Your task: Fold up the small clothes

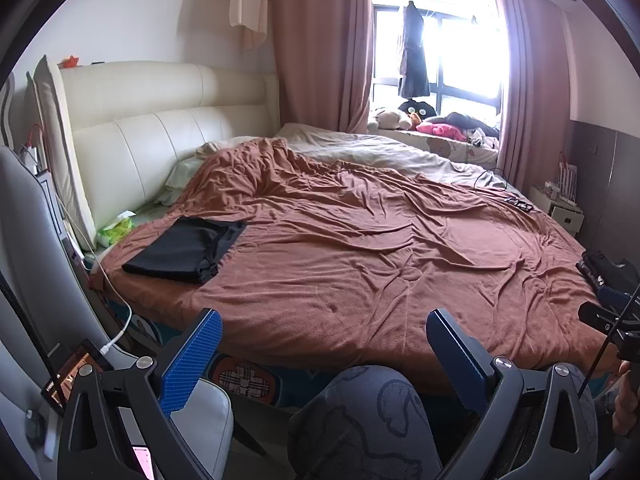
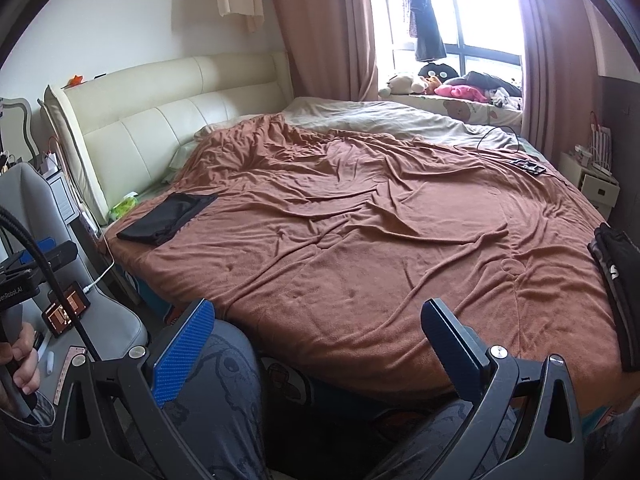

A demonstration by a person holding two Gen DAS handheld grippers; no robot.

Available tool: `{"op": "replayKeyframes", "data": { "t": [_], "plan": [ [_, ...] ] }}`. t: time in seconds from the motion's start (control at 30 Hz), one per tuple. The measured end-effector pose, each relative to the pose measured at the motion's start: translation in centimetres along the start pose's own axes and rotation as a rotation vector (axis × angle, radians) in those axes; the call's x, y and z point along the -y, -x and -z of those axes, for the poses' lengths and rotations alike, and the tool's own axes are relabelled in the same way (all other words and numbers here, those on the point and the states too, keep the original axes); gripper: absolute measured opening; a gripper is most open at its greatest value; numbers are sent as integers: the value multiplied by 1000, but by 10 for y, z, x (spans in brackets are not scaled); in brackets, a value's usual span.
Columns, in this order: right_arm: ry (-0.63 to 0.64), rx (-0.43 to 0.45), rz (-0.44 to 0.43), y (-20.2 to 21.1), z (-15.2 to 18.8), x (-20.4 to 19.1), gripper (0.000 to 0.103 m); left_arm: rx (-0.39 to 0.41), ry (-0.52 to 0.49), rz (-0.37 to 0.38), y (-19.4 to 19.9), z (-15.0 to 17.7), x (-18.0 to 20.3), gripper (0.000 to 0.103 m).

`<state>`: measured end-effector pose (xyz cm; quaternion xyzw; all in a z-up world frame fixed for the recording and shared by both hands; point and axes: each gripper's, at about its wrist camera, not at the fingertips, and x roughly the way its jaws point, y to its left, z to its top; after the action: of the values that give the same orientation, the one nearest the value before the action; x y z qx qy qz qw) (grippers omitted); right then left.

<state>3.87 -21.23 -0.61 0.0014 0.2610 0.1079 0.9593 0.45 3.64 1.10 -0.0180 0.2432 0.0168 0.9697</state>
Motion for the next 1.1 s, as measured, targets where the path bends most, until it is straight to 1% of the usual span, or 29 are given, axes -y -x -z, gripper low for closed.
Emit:
{"op": "replayKeyframes", "data": {
  "t": [0.37,1.1],
  "plan": [
    [0,6,16,8,-1,0,103,15,-3,8,10,0,3,103],
    [-2,22,31,13,-3,3,103,22,-11,6,13,1,9,103]
  ]
}}
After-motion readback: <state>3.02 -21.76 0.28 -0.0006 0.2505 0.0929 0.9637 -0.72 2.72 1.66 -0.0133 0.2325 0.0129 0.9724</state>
